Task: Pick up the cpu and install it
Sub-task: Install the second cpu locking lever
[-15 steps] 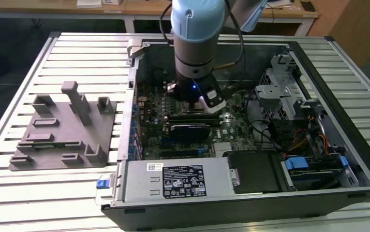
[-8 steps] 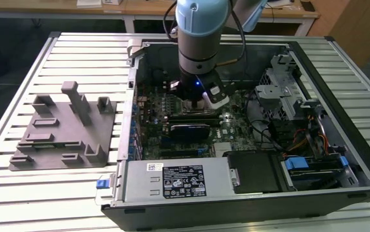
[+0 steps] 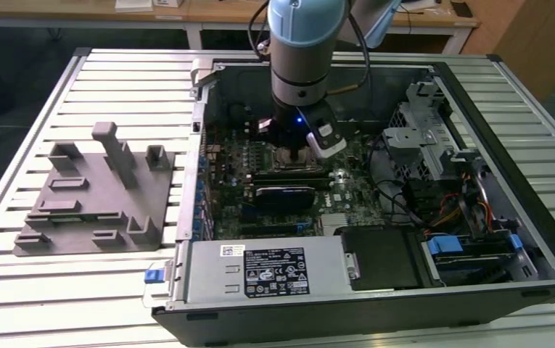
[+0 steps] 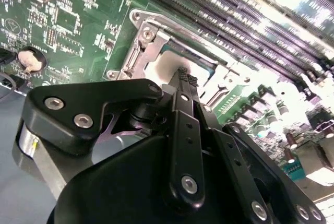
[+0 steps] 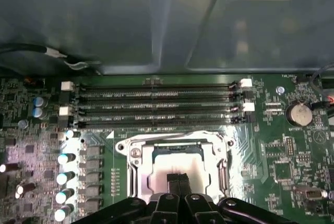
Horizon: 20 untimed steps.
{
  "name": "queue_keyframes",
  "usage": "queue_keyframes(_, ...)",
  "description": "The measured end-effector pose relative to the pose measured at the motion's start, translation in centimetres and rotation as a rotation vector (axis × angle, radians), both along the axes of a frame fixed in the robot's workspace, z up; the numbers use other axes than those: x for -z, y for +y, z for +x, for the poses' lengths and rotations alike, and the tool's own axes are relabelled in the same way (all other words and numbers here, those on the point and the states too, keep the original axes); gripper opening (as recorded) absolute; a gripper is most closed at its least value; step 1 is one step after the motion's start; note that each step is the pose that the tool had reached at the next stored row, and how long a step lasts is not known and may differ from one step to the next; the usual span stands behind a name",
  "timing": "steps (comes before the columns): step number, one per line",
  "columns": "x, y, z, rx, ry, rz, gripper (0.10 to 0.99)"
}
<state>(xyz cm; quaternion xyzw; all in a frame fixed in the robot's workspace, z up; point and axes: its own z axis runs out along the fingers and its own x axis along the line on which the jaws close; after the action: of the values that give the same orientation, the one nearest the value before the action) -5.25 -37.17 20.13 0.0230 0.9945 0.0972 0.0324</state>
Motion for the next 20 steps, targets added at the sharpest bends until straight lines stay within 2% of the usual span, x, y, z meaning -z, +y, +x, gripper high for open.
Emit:
queue_keyframes(4,-0.13,0.34,0.00,0.000,0.0000,-0.006,0.106)
queue_keyframes(8,-0.66,0.48,0.00,0.000,0.0000,-0.013,0.106)
queue_keyframes(15,-1.48,0.68,0.00,0.000,0.0000,-0.042,0.106)
queue_keyframes(18,-1.63,0.73,0.00,0.000,0.0000,-0.050,0.106)
queue_keyframes(20,-1.63,0.73,0.00,0.000,0.0000,-0.051,0.106)
